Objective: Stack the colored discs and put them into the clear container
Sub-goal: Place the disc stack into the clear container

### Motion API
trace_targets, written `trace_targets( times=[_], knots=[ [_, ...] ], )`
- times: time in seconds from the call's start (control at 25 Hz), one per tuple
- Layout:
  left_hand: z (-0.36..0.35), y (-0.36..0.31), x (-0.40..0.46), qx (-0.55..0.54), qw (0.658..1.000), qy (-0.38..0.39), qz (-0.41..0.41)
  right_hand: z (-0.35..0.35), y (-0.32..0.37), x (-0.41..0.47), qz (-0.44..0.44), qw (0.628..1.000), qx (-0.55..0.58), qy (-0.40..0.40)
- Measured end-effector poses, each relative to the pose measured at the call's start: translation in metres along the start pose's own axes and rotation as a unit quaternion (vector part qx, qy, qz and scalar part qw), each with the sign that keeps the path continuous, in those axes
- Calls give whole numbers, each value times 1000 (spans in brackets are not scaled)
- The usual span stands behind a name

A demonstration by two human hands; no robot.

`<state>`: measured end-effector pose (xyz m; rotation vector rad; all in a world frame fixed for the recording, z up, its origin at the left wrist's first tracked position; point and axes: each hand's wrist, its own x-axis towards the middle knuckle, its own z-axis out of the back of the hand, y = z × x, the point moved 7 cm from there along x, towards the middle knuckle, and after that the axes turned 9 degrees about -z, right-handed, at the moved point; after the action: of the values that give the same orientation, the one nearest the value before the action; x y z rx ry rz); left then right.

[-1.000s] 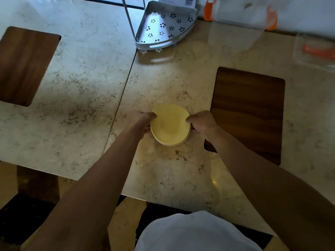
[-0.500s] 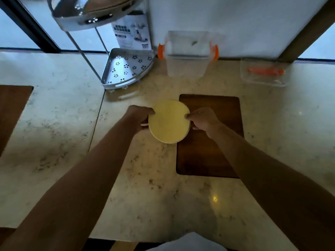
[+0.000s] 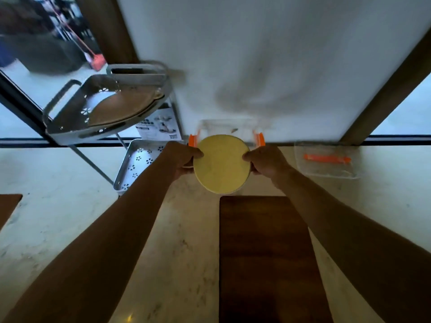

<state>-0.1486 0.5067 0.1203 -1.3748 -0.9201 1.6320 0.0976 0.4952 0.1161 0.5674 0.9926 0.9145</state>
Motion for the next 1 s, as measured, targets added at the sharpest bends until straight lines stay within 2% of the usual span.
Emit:
trace_targets(
  times=[0.16, 0.28, 0.36, 0.48, 0.68, 0.84, 1.0],
  knots=[
    [-3, -33, 46, 13, 999, -27, -42, 10, 40, 42, 48, 998, -24, -28],
    [-6, -51, 75, 8, 992, -61, -111, 17, 61, 72, 103, 993, -35, -41],
    [-9, -63, 89, 56, 981, -77, -171, 21, 71, 87, 158, 983, -80, -54],
    [-15, -69, 118, 139, 959, -60, -239, 25, 79, 111, 233, 960, -131, -88],
    [-23, -59, 159, 275, 914, -51, -295, 18, 72, 150, 314, 923, -185, -127],
    [-31, -36, 180, 362, 877, -43, -312, 2, 46, 176, 273, 915, -247, -164],
    [-37, -22, 190, 358, 875, -54, -322, -8, 31, 187, 248, 911, -272, -183]
  ],
)
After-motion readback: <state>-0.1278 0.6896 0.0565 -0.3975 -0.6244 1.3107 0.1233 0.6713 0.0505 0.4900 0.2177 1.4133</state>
